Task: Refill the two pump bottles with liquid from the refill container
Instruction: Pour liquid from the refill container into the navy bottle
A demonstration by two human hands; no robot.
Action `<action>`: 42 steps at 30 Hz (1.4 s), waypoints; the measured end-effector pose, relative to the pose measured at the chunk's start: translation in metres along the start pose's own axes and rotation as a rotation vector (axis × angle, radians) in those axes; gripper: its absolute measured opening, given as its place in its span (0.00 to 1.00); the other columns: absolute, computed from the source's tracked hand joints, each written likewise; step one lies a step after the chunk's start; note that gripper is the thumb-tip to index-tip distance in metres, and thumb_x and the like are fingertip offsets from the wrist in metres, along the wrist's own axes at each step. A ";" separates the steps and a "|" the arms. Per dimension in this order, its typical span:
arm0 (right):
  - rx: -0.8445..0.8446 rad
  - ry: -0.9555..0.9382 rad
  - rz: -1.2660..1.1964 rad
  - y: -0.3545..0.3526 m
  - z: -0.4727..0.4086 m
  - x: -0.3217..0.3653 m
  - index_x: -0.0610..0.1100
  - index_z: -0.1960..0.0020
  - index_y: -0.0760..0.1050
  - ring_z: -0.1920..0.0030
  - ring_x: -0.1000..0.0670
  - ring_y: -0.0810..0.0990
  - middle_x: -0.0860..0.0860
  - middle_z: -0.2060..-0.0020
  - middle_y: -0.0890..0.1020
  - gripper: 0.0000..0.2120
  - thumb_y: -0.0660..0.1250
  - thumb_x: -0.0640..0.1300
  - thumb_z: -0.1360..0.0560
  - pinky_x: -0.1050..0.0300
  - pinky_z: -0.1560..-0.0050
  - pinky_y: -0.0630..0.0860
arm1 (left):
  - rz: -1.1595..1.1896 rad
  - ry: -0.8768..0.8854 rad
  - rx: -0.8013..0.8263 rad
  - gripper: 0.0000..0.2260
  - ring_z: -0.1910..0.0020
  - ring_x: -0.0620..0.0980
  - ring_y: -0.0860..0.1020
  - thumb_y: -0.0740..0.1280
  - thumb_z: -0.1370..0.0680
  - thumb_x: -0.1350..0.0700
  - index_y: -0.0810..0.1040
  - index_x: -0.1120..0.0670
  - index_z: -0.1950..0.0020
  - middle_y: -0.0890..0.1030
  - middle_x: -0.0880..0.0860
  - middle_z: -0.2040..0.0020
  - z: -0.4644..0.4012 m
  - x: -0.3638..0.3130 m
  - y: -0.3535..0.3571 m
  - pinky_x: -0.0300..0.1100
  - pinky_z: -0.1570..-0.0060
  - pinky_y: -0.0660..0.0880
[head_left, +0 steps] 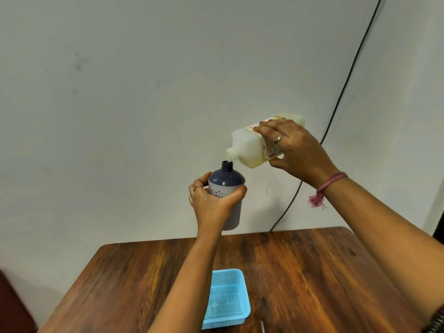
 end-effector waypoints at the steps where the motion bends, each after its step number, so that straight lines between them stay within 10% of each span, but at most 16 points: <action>1: 0.000 0.000 0.002 0.000 0.000 0.000 0.39 0.34 0.72 0.38 0.39 0.75 0.41 0.39 0.77 0.35 0.78 0.35 0.39 0.44 0.34 0.69 | 0.001 -0.001 0.001 0.42 0.39 0.53 0.73 0.73 0.50 0.37 0.66 0.45 0.39 0.72 0.51 0.38 0.000 0.000 0.000 0.50 0.44 0.79; 42: -0.012 -0.039 0.053 -0.003 -0.001 0.006 0.37 0.34 0.72 0.39 0.38 0.76 0.40 0.40 0.78 0.35 0.79 0.34 0.40 0.44 0.35 0.69 | 0.006 0.015 0.015 0.41 0.38 0.53 0.72 0.75 0.48 0.38 0.65 0.45 0.38 0.71 0.50 0.38 0.000 0.004 0.000 0.46 0.45 0.78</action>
Point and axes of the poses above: each hand's wrist, its own z-axis away from the middle knuckle, its own y-axis out of the palm, x = y × z, the point moved 8 cm from there along -z, towards the middle knuckle
